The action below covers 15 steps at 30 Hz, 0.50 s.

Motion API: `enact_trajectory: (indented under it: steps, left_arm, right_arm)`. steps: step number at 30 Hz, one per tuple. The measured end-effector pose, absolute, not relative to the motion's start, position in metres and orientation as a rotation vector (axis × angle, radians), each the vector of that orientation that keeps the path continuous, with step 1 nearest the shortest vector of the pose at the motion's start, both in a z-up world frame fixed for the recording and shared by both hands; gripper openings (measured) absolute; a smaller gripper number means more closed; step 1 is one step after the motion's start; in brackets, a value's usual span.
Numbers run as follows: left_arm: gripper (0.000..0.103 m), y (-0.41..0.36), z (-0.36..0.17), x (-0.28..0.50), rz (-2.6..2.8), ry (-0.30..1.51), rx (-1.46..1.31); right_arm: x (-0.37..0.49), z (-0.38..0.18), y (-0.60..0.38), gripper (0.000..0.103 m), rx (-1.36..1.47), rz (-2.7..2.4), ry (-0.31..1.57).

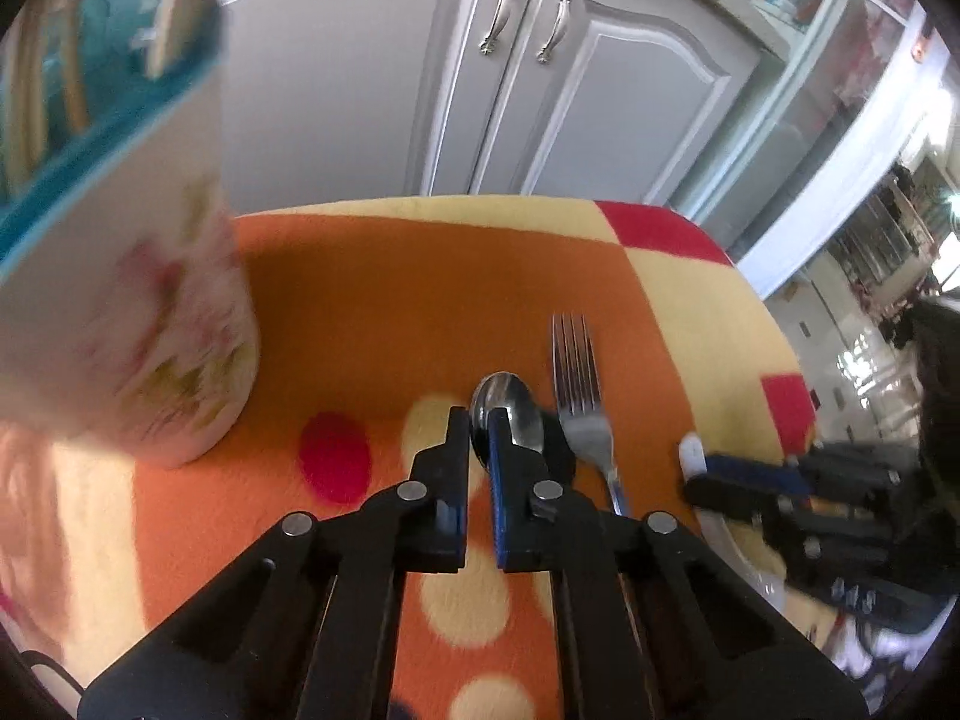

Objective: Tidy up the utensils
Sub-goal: 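Grasp the white ceramic spoon handle with the right gripper while the left gripper grasps the steel spoon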

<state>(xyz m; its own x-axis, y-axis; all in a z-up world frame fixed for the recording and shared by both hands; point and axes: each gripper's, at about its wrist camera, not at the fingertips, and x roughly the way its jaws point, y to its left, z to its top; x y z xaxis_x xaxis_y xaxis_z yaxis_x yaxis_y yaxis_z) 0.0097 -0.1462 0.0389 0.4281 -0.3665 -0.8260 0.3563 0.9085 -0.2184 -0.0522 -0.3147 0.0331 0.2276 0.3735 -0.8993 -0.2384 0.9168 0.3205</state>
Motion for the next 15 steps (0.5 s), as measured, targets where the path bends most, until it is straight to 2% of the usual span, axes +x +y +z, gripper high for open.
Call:
enact_trajectory:
  steps: [8,15]
  left_arm:
    - [0.002,-0.096,0.043,-0.031,-0.397,1.084,-0.031]
    - [0.006,-0.074,0.035,-0.042,-0.423,1.153,-0.041]
  right_arm:
    - [-0.067,0.036,-0.3,0.012,0.092,0.518,1.299]
    - [-0.072,0.035,-0.292,0.012,0.055,0.533,1.32]
